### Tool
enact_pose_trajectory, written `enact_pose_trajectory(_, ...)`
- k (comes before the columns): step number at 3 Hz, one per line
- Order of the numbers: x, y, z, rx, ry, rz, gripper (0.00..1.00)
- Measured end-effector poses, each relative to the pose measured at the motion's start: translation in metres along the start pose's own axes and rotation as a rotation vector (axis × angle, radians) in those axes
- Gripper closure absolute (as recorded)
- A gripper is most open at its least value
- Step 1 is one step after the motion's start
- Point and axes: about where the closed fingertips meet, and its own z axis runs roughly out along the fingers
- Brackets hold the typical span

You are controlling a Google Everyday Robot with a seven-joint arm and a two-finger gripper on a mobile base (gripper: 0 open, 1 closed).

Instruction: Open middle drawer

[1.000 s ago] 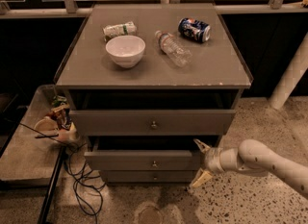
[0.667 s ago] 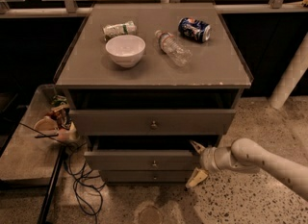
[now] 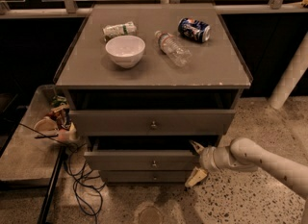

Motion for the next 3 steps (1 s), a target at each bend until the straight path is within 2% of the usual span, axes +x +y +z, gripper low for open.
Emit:
enact_pose_trajectory(1,-0.0001,0.0000,0.0000,0.000,0.000,0.000,0.18)
enact_pose_trajectory(3,-0.0046,-0.0011,-0.0041,0.000,0.000,0.000,0.64)
